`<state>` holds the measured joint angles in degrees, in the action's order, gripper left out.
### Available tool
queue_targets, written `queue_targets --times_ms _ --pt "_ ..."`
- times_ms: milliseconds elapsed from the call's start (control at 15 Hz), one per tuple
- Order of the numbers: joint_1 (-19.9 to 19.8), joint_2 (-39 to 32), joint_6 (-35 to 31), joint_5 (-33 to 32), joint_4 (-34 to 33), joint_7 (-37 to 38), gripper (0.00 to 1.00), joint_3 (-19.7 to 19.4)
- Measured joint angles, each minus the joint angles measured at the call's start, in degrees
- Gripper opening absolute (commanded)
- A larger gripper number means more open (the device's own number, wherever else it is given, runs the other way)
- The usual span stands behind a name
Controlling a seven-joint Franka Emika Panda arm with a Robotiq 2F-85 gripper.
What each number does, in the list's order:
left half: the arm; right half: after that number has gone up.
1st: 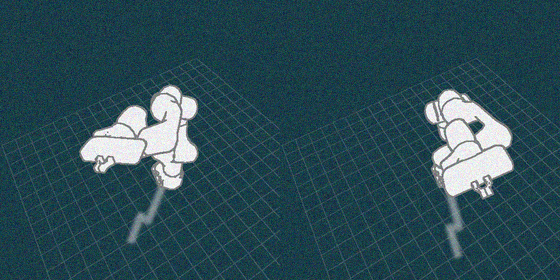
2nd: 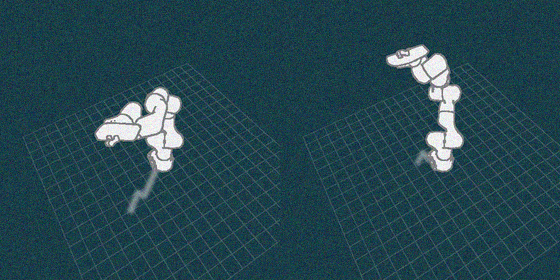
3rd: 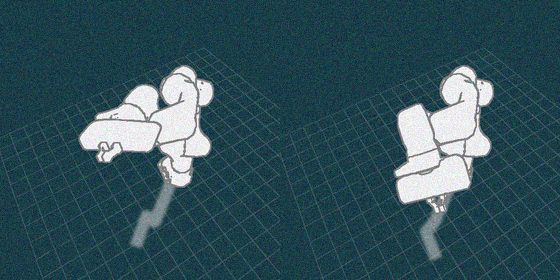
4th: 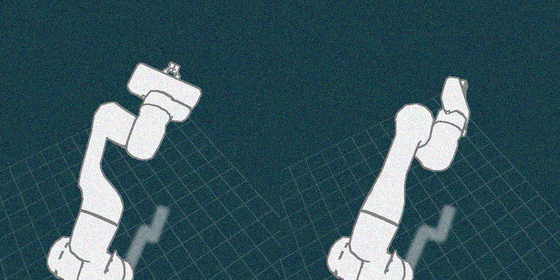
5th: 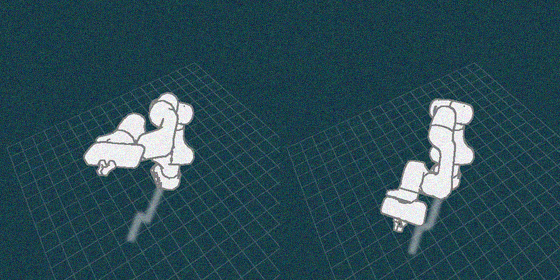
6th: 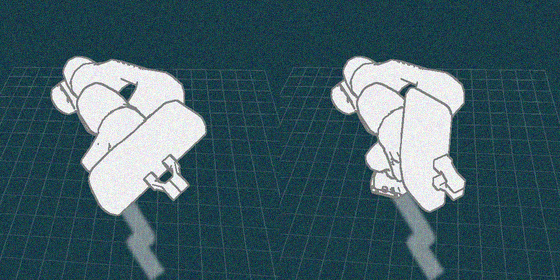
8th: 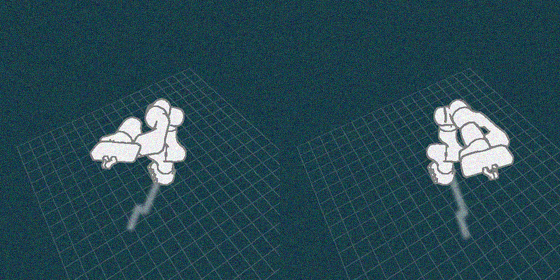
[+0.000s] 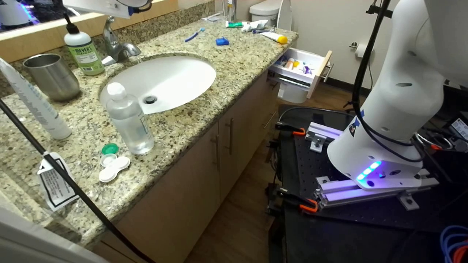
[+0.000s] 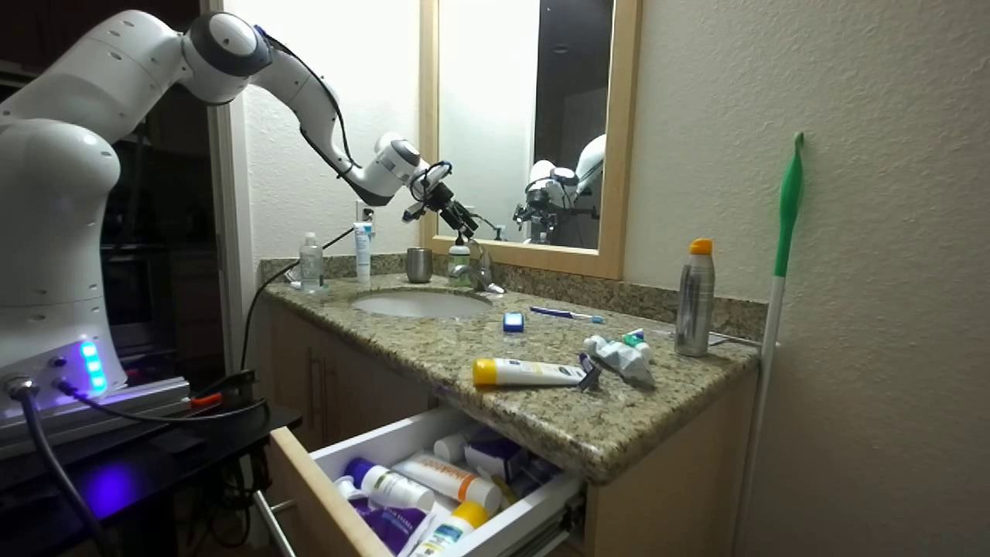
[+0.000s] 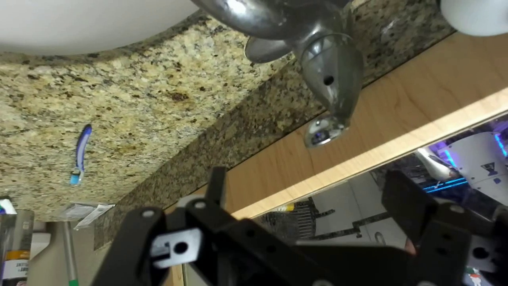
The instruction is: Close the tap
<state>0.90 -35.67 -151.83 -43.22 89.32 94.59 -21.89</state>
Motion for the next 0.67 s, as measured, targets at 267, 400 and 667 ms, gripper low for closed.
queue_targets --times_ms 267,400,667 --pt "-0.35 -0.42 7.44 5.02 -0.21 -2.90 1.00 1.05" --pt "-0.71 -0.87 10.88 8.39 -1.82 -5.38 1.00 1.40" --pt "-3.67 -0.90 16.88 19.09 -4.56 -16.82 1.00 4.75"
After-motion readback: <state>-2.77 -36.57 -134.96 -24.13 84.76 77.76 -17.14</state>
